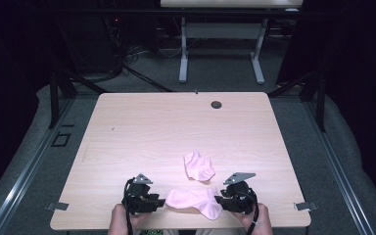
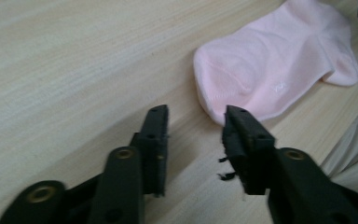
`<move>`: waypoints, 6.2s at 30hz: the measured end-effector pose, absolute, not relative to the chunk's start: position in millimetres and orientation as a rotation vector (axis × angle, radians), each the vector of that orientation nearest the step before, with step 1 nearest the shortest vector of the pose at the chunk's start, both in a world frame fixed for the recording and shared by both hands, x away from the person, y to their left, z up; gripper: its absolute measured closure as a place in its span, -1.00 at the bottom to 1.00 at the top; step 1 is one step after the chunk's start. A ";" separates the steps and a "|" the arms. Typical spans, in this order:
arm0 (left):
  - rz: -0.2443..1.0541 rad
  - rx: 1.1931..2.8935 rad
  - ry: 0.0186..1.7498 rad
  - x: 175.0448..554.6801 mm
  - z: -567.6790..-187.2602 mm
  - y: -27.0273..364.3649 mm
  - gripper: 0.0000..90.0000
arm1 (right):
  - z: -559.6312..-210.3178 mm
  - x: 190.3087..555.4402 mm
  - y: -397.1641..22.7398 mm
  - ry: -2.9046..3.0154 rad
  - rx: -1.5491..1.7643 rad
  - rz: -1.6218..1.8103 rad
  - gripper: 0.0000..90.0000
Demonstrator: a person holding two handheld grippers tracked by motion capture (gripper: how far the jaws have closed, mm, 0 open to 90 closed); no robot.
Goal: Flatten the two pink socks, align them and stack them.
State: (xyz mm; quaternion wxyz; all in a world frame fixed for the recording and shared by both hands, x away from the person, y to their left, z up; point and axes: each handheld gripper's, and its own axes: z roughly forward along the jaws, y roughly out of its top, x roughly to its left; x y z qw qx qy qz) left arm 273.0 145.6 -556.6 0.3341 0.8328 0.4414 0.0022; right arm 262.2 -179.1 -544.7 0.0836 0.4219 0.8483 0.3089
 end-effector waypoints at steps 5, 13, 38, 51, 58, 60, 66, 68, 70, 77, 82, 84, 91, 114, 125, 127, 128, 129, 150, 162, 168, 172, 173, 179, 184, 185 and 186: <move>0.019 2.187 1.123 280.7 -551.8 138.3 0.22 | -548.8 256.7 -175.5 2.532 1.283 0.869 0.34; 0.031 2.264 1.070 292.5 -557.4 118.8 0.49 | -546.6 240.4 -178.7 2.482 1.300 0.906 0.42; 0.096 2.300 1.028 274.1 -564.6 118.9 0.80 | -560.8 246.9 -173.2 2.717 1.075 0.827 0.80; 0.192 2.221 1.046 306.5 -543.9 121.5 -0.48 | -529.4 291.4 -184.6 2.548 1.209 0.943 -0.44; 0.214 2.249 0.999 325.5 -546.1 100.7 -0.47 | -522.9 331.1 -175.6 2.485 1.259 0.919 -0.26; 0.217 2.271 0.978 330.7 -547.4 92.8 -0.44 | -526.1 343.4 -171.6 2.503 1.273 0.904 -0.17; 0.224 2.321 0.926 344.3 -553.2 68.8 -0.32 | -544.1 370.2 -158.5 2.545 1.324 0.816 0.05; 0.224 2.337 0.904 347.7 -556.5 61.9 -0.29 | -548.6 373.6 -155.9 2.542 1.348 0.818 0.15; 0.207 2.346 0.896 349.5 -559.4 58.7 -0.25 | -552.4 375.9 -153.8 2.553 1.349 0.804 0.26; 0.197 2.334 0.903 352.2 -563.9 57.3 -0.19 | -560.5 375.2 -148.4 2.557 1.351 0.814 0.71; 0.192 2.316 0.896 351.5 -564.2 59.0 -0.21 | -555.0 372.2 -147.9 2.570 1.344 0.846 0.87; 0.202 2.303 0.890 350.0 -563.6 60.0 -0.23 | -548.2 370.4 -148.7 2.560 1.345 0.894 0.87; 0.234 2.231 0.856 344.4 -560.8 65.1 -0.34 | -507.3 361.7 -148.0 2.510 1.325 1.025 0.87; 0.465 1.995 0.945 342.4 -551.1 80.7 0.88 | -461.8 351.5 -138.0 2.500 1.250 1.235 0.87; 0.787 2.270 0.800 314.0 -536.6 73.6 0.89 | -496.4 360.4 -136.0 2.571 1.243 1.089 0.87; 0.769 2.331 0.761 309.9 -545.3 65.1 0.88 | -505.6 362.9 -138.4 2.582 1.270 1.050 0.86; 0.755 2.348 0.746 308.4 -550.4 59.6 0.88 | -512.4 364.7 -140.0 2.594 1.283 1.015 0.86; 0.744 2.353 0.739 308.3 -552.3 57.1 0.87 | -520.1 366.8 -142.6 2.607 1.291 0.985 0.86; 0.383 2.326 0.814 325.3 -554.4 62.4 0.22 | -551.0 373.1 -166.3 2.600 1.352 0.778 0.77; 0.362 2.198 1.128 360.1 -536.3 106.0 0.04 | -543.8 365.2 -174.4 2.519 1.335 0.788 0.33; 0.229 2.226 1.187 375.5 -552.4 100.2 0.08 | -549.0 364.0 -172.5 2.514 1.344 0.782 0.36; 0.238 2.263 1.173 375.2 -555.1 92.5 0.26 | -554.4 365.0 -168.2 2.517 1.341 0.776 0.46; 0.237 2.271 1.165 375.1 -555.1 91.7 0.33 | -555.6 365.4 -166.7 2.522 1.341 0.774 0.48; 0.247 2.301 1.142 374.5 -556.2 88.2 0.63 | -557.5 364.1 -160.3 2.536 1.301 0.750 0.67; 0.244 2.319 1.135 375.1 -558.3 86.8 0.85 | -559.0 363.6 -159.6 2.556 1.292 0.752 0.78; 0.247 2.321 1.127 375.0 -558.6 86.4 0.89 | -560.2 363.1 -159.2 2.543 1.303 0.775 0.80; 0.242 2.322 1.128 374.8 -559.0 85.9 0.96 | -561.3 362.4 -158.7 2.530 1.305 0.790 0.83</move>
